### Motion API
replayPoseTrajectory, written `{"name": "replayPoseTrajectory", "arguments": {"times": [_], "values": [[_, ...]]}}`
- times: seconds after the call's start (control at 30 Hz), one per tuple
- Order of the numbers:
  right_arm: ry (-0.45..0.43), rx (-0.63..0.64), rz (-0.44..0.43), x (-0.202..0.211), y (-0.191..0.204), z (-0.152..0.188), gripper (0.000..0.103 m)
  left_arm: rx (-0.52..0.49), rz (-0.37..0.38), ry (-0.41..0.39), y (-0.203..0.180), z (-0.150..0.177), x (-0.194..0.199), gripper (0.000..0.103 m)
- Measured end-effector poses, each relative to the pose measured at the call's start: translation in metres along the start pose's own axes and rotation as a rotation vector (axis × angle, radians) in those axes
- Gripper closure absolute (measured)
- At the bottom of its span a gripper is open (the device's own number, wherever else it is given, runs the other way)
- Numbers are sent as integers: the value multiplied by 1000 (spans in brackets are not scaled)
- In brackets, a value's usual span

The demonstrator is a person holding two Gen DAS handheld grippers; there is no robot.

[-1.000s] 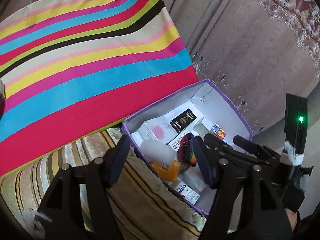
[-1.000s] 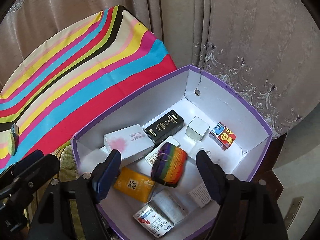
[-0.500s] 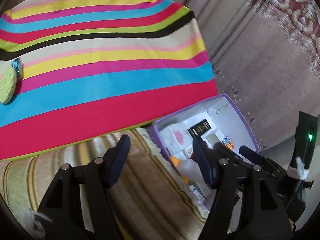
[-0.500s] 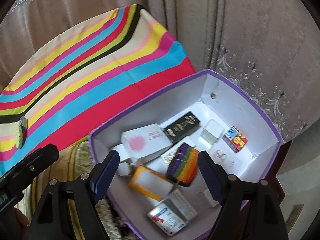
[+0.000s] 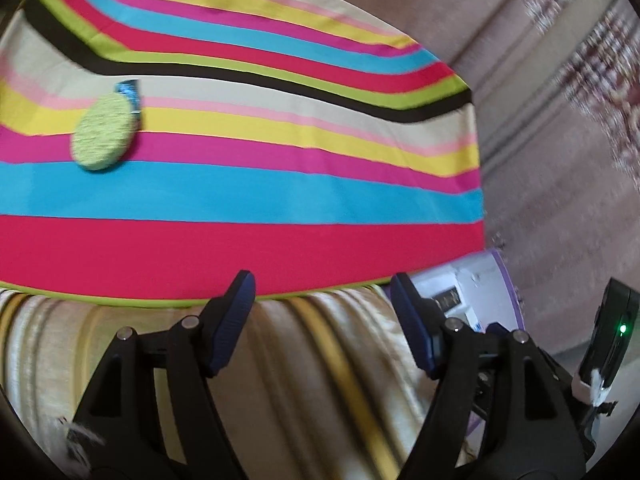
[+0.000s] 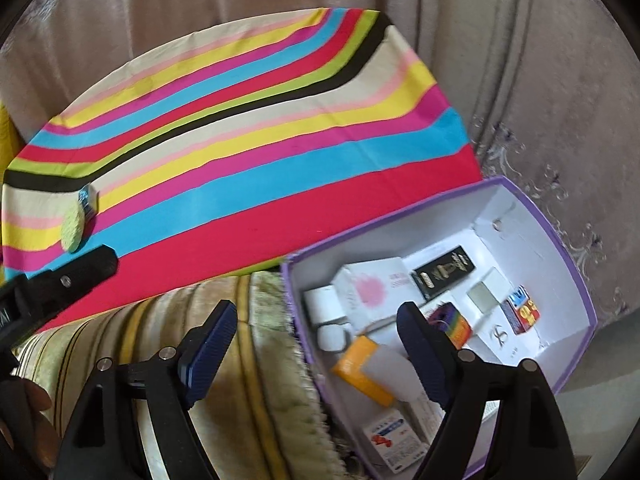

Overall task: Organize objects
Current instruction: 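Move both tools back over the green sponge and teal pack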

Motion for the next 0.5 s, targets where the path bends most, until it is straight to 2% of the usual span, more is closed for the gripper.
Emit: {"name": "replayPoseTrajectory", "arguments": {"times": [0.3, 0.5], "values": [[12, 70, -31, -10, 41, -4, 20, 119, -106, -43, 87, -25, 20, 27], [19, 113, -57, -20, 68, -10, 20, 109, -175, -43, 129, -46, 19, 15]]}}
Point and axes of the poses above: each gripper's, at about its wrist camera, not at the fingertips, and x roughly against the way its jaws point, y to its left, z to its underside, the point moved 10 cm from there along -x, roughly the way its jaws point, and after that the axes turned 3 degrees about z, right-handed, at the moved point
